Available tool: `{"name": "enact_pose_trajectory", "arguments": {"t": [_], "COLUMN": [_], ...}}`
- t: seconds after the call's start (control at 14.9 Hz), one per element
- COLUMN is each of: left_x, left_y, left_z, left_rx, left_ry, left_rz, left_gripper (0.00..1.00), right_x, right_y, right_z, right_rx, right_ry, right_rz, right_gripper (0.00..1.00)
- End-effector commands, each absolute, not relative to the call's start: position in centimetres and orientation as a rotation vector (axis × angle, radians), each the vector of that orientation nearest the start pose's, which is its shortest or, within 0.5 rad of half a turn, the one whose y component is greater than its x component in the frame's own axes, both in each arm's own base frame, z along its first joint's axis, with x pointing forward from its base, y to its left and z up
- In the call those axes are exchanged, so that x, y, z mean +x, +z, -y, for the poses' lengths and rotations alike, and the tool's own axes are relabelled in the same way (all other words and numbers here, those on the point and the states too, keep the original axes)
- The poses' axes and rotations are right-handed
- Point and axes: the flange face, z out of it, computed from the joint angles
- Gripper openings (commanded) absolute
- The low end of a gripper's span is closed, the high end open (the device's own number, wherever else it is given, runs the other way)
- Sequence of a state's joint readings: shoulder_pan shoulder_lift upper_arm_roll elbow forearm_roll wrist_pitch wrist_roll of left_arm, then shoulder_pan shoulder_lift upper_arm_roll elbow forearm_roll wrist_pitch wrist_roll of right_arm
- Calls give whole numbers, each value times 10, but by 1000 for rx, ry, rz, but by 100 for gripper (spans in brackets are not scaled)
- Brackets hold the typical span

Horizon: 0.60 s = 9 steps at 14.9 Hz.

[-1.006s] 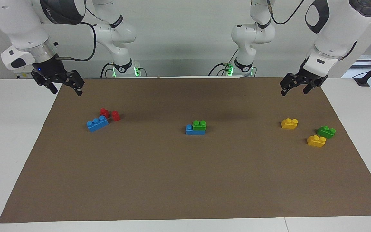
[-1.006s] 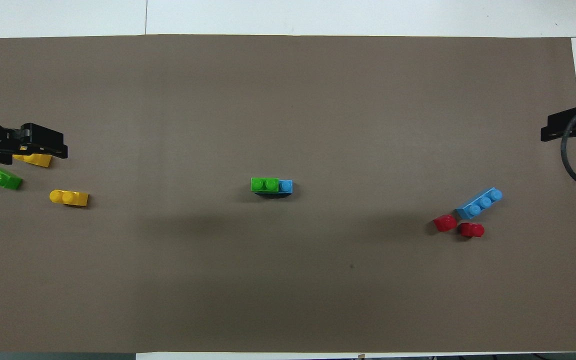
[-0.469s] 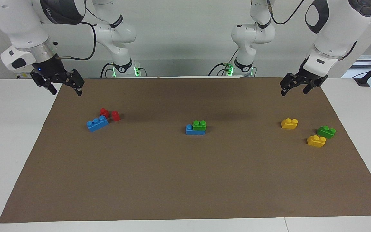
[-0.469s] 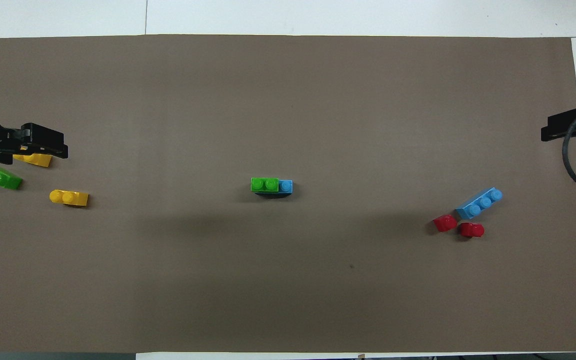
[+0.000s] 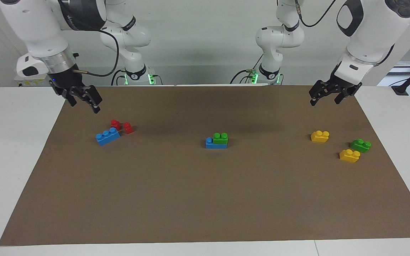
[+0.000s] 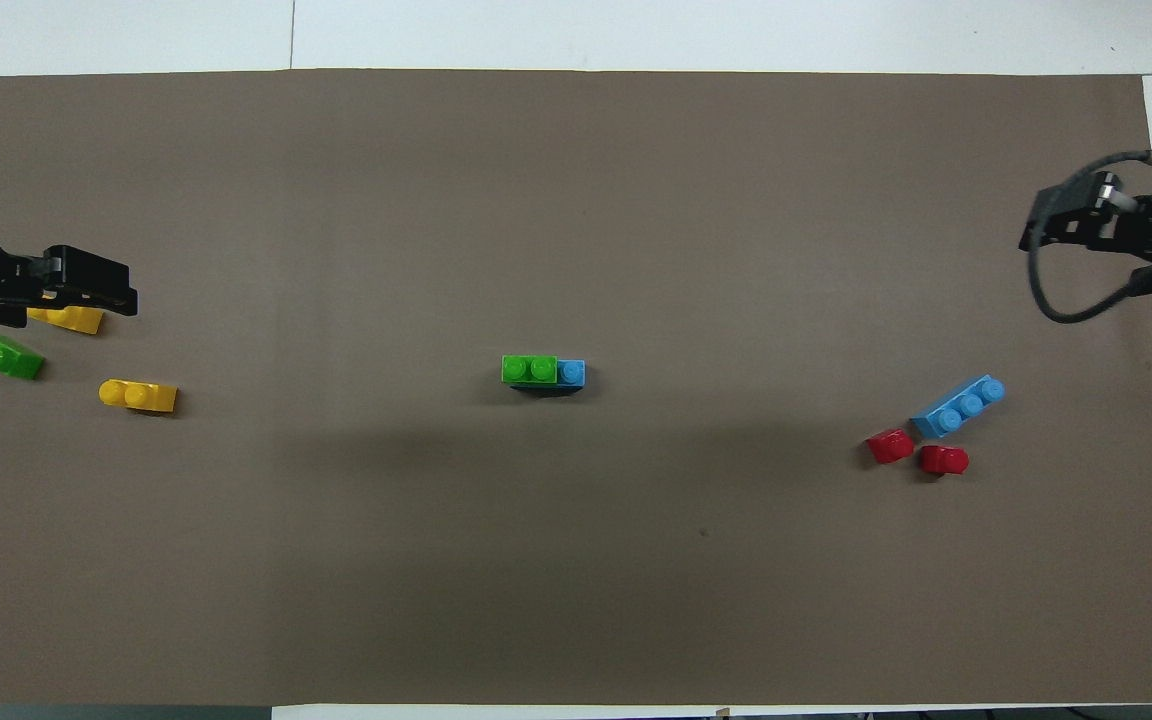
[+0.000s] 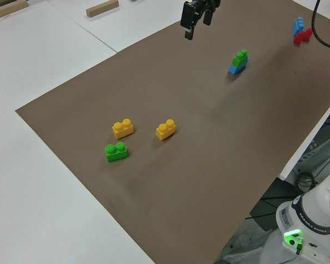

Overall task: Remove green block with left arm and hold with right
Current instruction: 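Move the left gripper and the right gripper toward the green-blue brick pair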

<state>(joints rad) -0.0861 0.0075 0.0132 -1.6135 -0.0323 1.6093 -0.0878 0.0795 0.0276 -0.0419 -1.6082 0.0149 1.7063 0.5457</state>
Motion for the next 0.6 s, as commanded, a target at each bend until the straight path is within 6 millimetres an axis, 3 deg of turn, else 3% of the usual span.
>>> {"name": "enact_pose_trajectory", "arguments": {"t": [0.0, 0.13, 0.54], "left_x": [556, 548, 515], "left_y": [607, 598, 575], "left_z": [48, 58, 129], "left_rx": [-3178, -3170, -3080], "left_ry": [13, 46, 59], "left_rz": [70, 205, 736], "left_gripper": [100, 100, 100], "right_x": [576, 581, 573], "right_y": [568, 550, 482], "right_z": [-65, -84, -131], "right_rx": [-2807, -2627, -2145], "right_ry": [-19, 111, 420], "right_rz": [-1167, -1384, -1822], "right_gripper": [100, 100, 100]}}
